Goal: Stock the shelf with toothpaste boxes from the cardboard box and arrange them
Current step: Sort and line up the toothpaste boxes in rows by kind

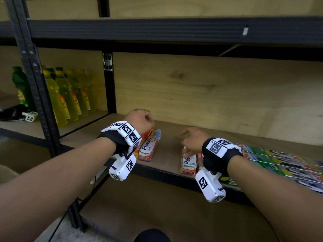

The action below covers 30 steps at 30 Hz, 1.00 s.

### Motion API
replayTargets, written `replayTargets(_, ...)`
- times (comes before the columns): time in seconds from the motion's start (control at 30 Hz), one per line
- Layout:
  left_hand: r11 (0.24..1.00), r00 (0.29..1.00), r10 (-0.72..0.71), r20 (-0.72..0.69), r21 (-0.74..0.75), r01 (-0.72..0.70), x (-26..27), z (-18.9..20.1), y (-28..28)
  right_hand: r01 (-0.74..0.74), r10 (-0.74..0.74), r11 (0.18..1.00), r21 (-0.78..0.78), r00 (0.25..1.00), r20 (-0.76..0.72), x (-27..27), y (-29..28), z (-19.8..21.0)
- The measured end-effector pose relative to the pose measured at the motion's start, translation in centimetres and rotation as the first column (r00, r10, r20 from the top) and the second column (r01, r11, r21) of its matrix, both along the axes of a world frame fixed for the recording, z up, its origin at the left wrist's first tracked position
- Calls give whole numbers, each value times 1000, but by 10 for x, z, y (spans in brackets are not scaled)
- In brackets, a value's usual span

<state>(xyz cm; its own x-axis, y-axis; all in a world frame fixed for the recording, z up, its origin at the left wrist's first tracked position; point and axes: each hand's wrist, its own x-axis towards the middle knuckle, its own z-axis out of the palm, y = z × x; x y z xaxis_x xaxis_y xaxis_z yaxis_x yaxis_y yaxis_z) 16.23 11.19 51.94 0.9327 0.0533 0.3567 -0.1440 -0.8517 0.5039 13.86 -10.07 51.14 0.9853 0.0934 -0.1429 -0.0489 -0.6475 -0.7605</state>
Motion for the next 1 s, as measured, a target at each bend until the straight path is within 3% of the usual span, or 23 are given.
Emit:
replayTargets(0.1, 996, 992, -89, -88, -27, 87, -1, -3, -23, 12, 7, 978, -210, 996, 89, -3, -28, 4)
replayTargets(0.2, 988, 962, -151, -227, -35, 147, -2, -13, -47, 59, -23, 946, -318, 993, 114, -3, -51, 4)
replayTargets(0.43, 958, 820, -274, -502, -73, 276, -6, -51, -102, 54, -65, 940, -336, 998, -23, 8, -77, -6)
replayTargets(0.73, 953, 821, -300, -485, -187, 237, 1, -63, -102, 55, -48, 891, -451, 999, 26, 24, -67, -20)
replayTargets(1.0, 965, 849, -227, -477, 8, 263, -2, -47, -85, 23, 27, 794, -607, 997, 73, 20, -57, -22)
